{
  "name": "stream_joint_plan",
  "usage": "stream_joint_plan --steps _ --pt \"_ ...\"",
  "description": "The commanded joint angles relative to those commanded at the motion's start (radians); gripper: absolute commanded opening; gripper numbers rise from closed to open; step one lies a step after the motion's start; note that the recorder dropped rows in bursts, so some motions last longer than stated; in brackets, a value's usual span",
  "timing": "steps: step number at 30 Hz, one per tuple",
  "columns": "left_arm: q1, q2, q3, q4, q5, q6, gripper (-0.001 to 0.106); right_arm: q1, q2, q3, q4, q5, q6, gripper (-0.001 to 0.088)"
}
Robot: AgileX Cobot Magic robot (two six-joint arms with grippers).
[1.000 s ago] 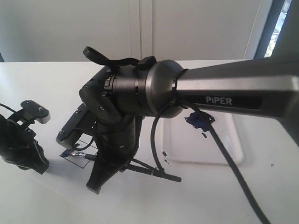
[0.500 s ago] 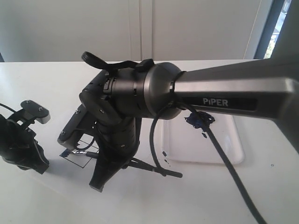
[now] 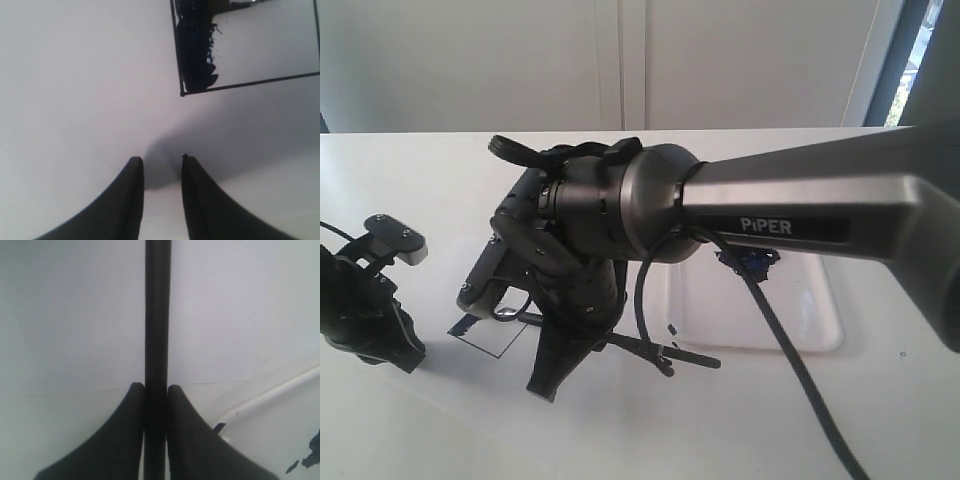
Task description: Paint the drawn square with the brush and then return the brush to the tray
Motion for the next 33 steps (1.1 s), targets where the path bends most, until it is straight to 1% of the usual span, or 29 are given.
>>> stream_joint_plan --steps 10,13,16,24,29,33 --pt "0.000 0.000 0.000 0.000 0.000 0.000 0.034 0.000 0.000 0.000 -0.026 -0.019 0.007 0.0000" --pt "0.000 0.000 0.000 0.000 0.002 0.000 0.034 0.000 0.000 0.000 -0.066 -0.034 0.057 0.0000" --pt "0.000 0.000 0.000 0.000 0.002 0.000 0.034 0.000 0.000 0.000 -0.066 -0.036 0.057 0.0000" --pt "0.000 0.000 0.000 0.000 -0.002 0.000 0.034 0.000 0.000 0.000 -0.015 -0.040 0.019 0.0000" --pt "0.000 0.000 0.000 0.000 -0.002 0.000 0.034 0.000 0.000 0.000 -0.010 -0.045 0.019 0.0000" --pt "0.000 0.000 0.000 0.000 -0.002 0.000 0.034 0.000 0.000 0.000 0.021 -0.039 -0.015 0.0000"
